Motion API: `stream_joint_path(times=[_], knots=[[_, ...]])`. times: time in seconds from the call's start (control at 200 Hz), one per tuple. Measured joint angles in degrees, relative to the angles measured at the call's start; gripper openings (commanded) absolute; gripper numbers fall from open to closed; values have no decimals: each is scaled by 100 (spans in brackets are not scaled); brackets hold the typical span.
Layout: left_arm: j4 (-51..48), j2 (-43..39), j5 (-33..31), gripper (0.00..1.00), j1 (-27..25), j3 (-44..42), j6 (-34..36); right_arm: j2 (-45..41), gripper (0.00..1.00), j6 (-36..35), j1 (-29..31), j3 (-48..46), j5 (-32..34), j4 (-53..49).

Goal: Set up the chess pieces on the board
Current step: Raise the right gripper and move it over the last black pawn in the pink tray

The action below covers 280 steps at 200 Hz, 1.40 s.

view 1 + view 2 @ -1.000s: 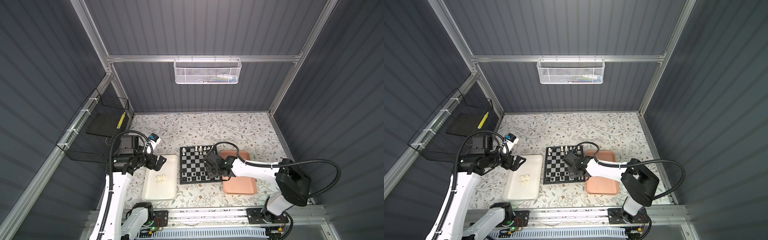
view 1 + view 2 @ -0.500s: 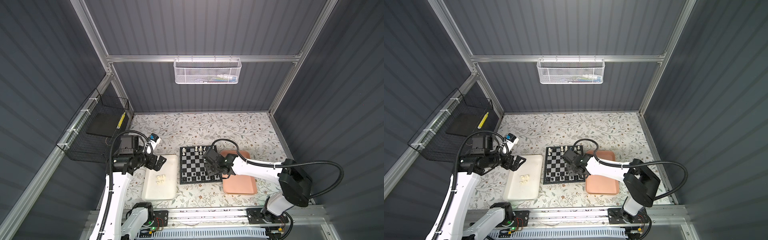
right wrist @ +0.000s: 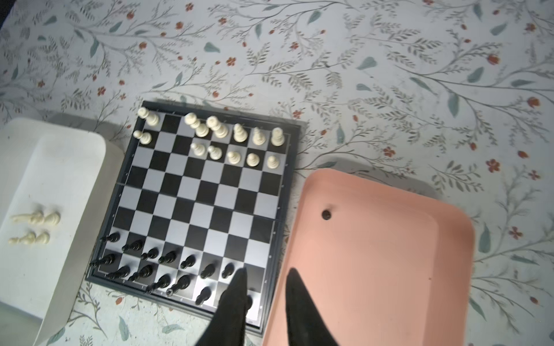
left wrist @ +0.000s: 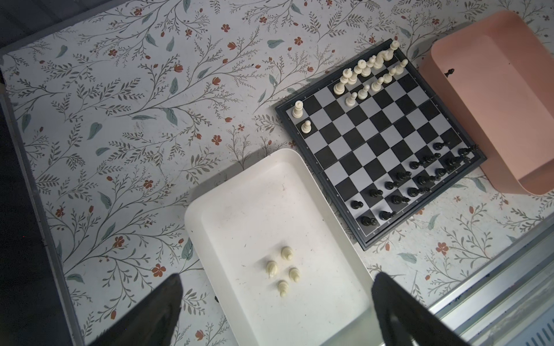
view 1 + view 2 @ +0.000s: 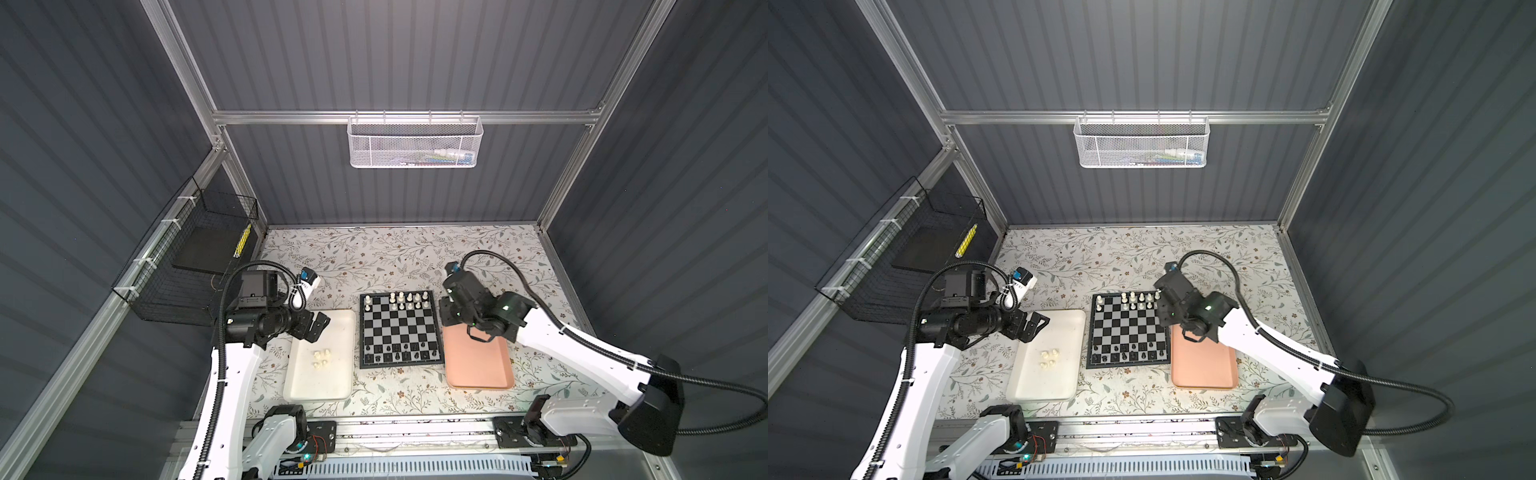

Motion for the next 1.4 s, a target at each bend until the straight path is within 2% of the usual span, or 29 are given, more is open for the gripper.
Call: stream_joint_path(times=[0.1,0.145,0.29,0.635,1.401], knots=[[-9,28,-24,100,0,9,83,-205,24,-9,-623,-337,-238,-2],[-17,35,-57,100,0,13,118,-205,27,-11,-848,-468,-393,-2],[-15,83,-111,99,0,17,179,-33,30,-11,-1244,-688,-833,24],[-13,234,-105,100,0,17,188,675,30,-50,-1445,-765,-1425,323],[-13,291,-105,100,0,17,166,1130,27,-260,-1543,-765,-1469,542]])
